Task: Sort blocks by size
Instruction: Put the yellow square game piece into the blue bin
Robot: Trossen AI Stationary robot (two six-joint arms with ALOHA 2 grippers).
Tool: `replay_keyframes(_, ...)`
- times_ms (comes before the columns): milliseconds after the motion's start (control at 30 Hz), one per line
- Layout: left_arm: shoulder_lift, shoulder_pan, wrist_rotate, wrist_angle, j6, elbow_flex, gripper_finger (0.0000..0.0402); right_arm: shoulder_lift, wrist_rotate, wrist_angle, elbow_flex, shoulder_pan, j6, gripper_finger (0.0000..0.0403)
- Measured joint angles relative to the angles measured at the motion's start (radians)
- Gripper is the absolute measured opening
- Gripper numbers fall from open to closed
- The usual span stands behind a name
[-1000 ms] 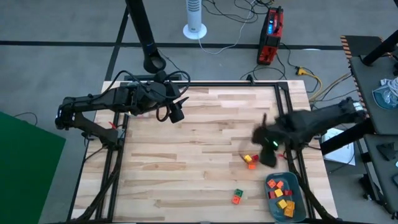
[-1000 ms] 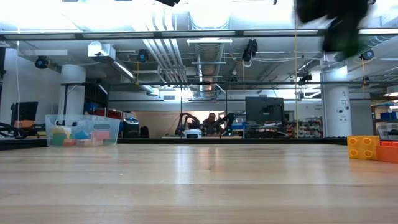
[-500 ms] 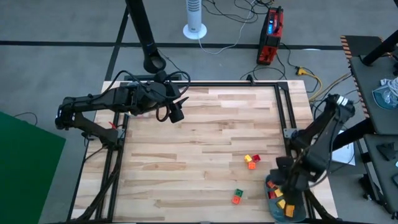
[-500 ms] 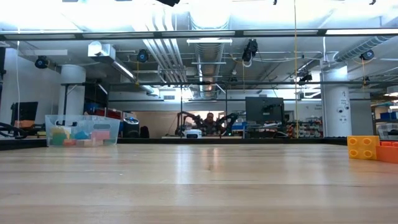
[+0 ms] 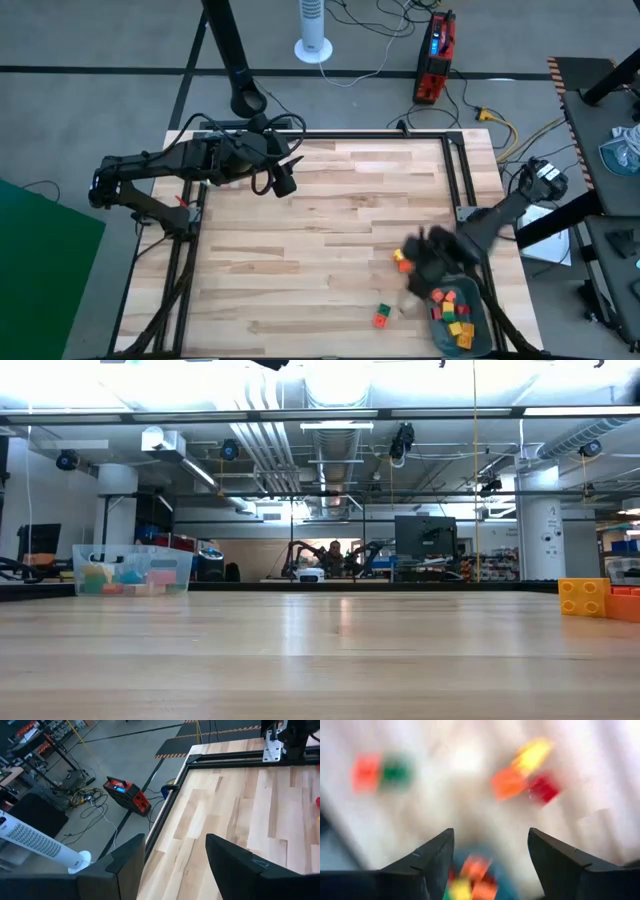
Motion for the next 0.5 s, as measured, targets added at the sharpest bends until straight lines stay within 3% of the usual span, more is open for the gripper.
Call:
replay_keyframes(100, 0.000, 0.000, 0.000, -0.003, -0.037, 0.000, 0.0196, -0.016, 0.051, -0.025, 0.002, -0.164, 0.028, 0.0229)
replay_keyframes(300, 0.000, 0.000, 0.000, -0.033, -0.208, 0.000, 0.0196, -0.010, 0.027, 0.024, -0.016, -0.478, 0.125, 0.0205)
replay_keyframes(500, 0.000, -0.001, 0.000, -0.136, -0.283, 0.000, 0.0196, 0.058, -0.134, 0.121, -0.021, -0.584, 0.030, 0.0201)
